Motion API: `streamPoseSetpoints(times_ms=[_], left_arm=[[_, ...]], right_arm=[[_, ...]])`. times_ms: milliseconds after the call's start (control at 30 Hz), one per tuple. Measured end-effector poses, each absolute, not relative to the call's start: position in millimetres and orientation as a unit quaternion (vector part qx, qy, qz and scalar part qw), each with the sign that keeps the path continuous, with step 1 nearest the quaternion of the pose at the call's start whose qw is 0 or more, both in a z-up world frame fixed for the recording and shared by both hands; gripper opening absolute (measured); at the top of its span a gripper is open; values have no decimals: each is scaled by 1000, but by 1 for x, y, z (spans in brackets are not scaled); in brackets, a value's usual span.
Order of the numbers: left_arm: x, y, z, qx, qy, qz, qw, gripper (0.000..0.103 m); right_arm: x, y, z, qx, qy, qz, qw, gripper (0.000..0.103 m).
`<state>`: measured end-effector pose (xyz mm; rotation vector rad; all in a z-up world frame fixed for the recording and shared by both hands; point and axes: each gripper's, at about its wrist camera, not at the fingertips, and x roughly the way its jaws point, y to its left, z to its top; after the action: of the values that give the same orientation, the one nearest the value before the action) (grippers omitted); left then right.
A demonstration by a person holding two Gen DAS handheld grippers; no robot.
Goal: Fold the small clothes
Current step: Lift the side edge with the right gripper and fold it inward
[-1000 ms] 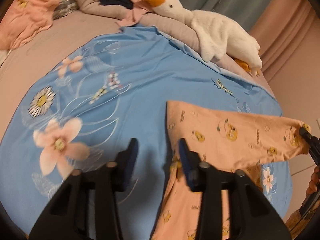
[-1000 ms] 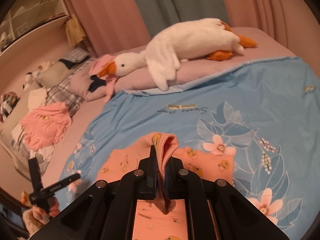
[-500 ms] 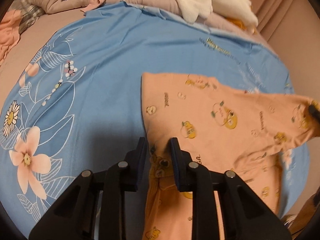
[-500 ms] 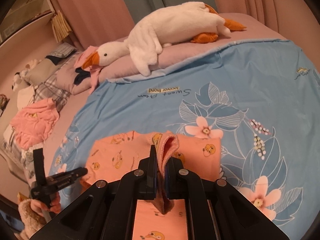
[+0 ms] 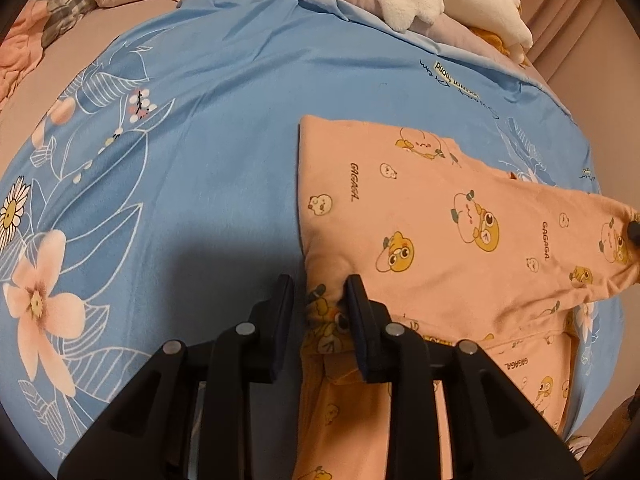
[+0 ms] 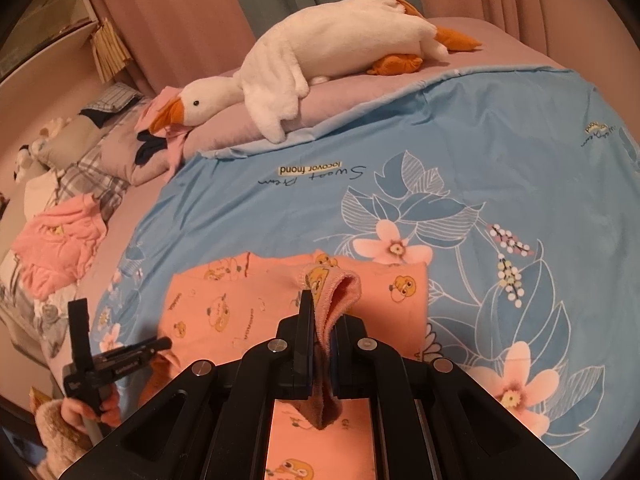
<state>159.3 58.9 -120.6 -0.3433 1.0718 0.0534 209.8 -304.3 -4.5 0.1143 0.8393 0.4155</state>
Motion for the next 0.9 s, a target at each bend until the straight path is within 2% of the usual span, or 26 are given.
streamPoseSetpoints(times_ms=[900], left_arm=[[159, 63, -123, -170, 507, 29, 844, 30]], right_arm=[[217, -322, -37, 64, 441, 168, 879, 7]])
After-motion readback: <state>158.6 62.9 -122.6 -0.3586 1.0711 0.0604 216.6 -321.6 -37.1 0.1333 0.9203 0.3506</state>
